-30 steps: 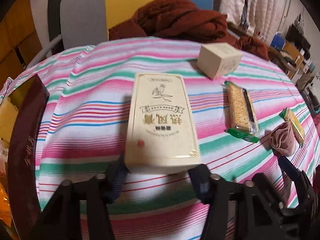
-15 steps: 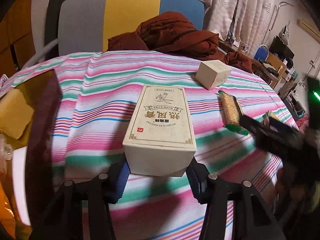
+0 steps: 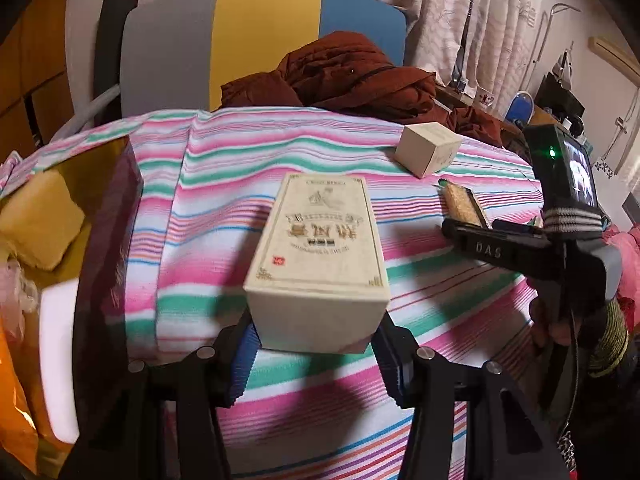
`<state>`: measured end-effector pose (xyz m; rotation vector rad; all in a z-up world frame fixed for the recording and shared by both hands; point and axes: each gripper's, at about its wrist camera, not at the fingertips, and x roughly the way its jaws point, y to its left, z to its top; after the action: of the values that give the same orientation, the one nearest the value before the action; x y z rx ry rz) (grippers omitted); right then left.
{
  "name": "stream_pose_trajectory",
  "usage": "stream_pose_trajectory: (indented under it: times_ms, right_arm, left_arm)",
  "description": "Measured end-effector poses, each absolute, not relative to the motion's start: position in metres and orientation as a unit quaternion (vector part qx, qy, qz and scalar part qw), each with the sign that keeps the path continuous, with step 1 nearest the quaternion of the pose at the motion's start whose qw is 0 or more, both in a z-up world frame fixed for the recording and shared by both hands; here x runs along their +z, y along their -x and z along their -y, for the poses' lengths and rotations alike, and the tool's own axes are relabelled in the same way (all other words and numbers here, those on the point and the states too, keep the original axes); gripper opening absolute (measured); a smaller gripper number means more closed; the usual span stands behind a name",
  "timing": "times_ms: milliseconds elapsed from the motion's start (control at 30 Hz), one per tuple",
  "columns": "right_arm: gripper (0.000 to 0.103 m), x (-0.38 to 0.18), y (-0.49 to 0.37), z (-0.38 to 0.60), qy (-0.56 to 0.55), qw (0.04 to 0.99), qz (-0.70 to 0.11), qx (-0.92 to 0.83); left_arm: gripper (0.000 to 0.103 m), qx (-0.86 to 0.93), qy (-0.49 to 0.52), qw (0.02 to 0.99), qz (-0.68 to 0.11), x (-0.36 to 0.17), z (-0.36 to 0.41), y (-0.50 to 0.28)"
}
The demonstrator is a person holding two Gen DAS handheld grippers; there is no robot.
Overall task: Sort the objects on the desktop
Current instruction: 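Lift the tea box with the left tool while the right tool grasps the wrapped cracker pack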
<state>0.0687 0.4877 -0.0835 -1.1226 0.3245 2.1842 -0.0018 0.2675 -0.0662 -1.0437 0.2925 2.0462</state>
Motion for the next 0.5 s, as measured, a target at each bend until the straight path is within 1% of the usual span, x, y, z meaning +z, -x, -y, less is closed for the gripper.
stream_pose_trajectory:
  times_ms: [33,67,167,300,333,500]
  right_arm:
    - [0.065,-0.083,-0.069,-0.486,0.427,0.321,-0.123,0.836]
    - [0.061,-0.083,-0.070,-0.485,0.426,0.317,-0.123,0.838]
    - [0.056,-0.083,-0.071,-0.484,0.423,0.310,-0.123,0.843]
    - [0.053,-0.082,-0.077,-0.482,0.418,0.292,-0.127,0.851]
    - [0.049,-0.082,-0.079,-0.481,0.418,0.287,-0.127,0.853]
    - [0.049,-0.081,-0.090,-0.463,0.417,0.260,-0.111,0.864]
  left_arm:
    - [0.054,0.808,0.414,0.402,-0.118,-0.067,-0.269,0.003]
    - [0.054,0.807,0.415,0.403,-0.120,-0.068,-0.271,0.005]
    - [0.054,0.800,0.419,0.411,-0.127,-0.073,-0.274,0.003]
    - [0.053,0.799,0.415,0.415,-0.128,-0.076,-0.274,-0.004]
    - [0.053,0.801,0.413,0.415,-0.127,-0.076,-0.273,-0.005]
    - [0.053,0.809,0.405,0.407,-0.126,-0.073,-0.271,-0.011]
